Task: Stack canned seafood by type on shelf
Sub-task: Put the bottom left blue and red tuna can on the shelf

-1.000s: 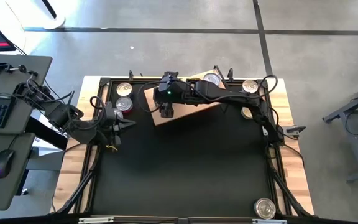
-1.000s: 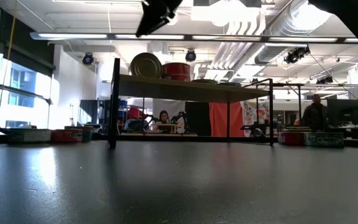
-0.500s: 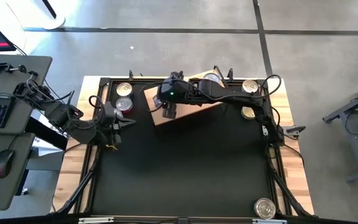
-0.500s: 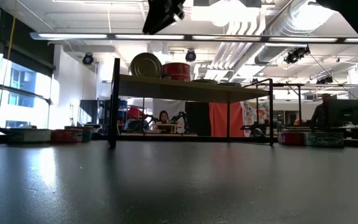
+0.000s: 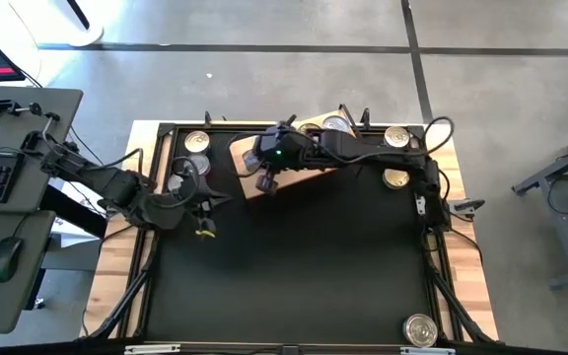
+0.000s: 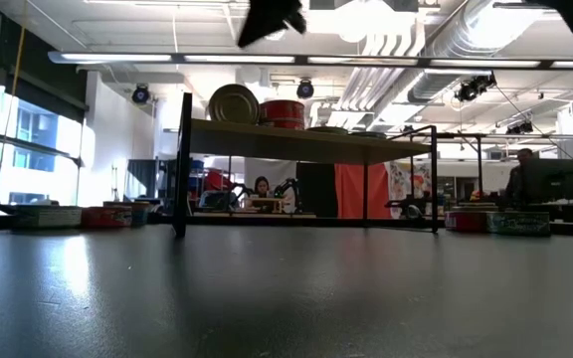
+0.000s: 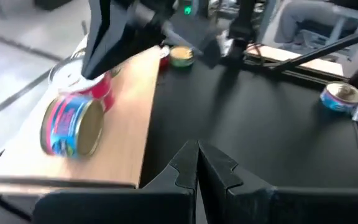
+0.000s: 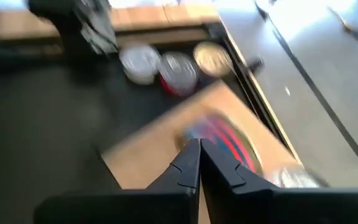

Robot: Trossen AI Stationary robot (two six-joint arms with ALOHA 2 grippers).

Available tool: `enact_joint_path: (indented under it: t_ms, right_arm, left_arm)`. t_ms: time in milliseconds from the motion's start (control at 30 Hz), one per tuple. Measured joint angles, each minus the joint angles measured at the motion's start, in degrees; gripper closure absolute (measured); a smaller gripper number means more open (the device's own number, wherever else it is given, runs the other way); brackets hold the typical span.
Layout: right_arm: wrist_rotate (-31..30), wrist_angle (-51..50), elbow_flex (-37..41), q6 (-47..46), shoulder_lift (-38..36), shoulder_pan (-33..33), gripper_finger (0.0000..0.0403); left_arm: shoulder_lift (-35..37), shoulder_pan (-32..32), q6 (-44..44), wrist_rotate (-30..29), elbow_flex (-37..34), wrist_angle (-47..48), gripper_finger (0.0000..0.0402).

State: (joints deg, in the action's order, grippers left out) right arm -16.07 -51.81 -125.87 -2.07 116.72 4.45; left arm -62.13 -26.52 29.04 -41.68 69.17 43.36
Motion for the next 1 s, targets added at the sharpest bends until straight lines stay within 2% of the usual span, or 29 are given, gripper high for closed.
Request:
enact_joint_path:
  t_ms: [67, 133, 233, 333, 400, 533, 600, 733, 867, 1000]
  right_arm:
    - [-0.54, 0.31, 5.72, -1.57, -2.81, -0.24, 0.0402]
    - [-1.49, 6.17, 14.77, -5.01, -6.81, -1.34, 0.0403]
    - [-1.55, 21.76, 28.51, -9.12, -13.9, -3.75, 0.0403]
    - [-2.82, 37.38, 36.75, -12.63, -17.53, -4.55, 0.0403]
    - [-4.19, 43.6, 38.68, -14.28, -17.46, -3.9, 0.0403]
    - [-6.64, 47.12, 39.11, -13.69, -14.31, -1.05, 0.0403]
    - [-6.22, 46.71, 39.22, -14.19, -13.06, 0.69, 0.0403]
    - [-1.67, 45.51, 39.19, -14.58, -12.87, 2.57, 0.0403]
    - [-1.93, 45.35, 39.19, -13.0, -12.87, 2.15, 0.0403]
    - [-1.55, 44.79, 39.19, -13.94, -12.9, 2.3, 0.0403]
  left_arm:
    - [0.77, 0.66, -4.87, 1.74, 0.0, -3.47, 0.0401]
    - [1.48, 2.57, -11.1, 5.76, 0.0, -8.59, 0.0401]
    - [1.81, 7.55, -19.35, 17.56, 0.02, -15.83, 0.0401]
    - [1.28, 13.29, -24.58, 25.43, 0.02, -18.68, 0.0401]
    - [0.88, 17.21, -26.07, 28.0, 0.02, -19.73, 0.0402]
    - [0.14, 23.21, -26.81, 35.22, 0.02, -22.29, 0.0401]
    - [-0.01, 24.92, -27.64, 36.18, 0.02, -23.36, 0.0401]
    - [0.08, 28.0, -29.68, 35.07, -0.77, -25.11, 0.0401]
    - [2.51, 33.45, -28.42, 34.67, -10.51, -35.89, 0.0402]
    - [5.4, 40.66, -19.59, 34.6, -23.5, -48.85, 0.0401]
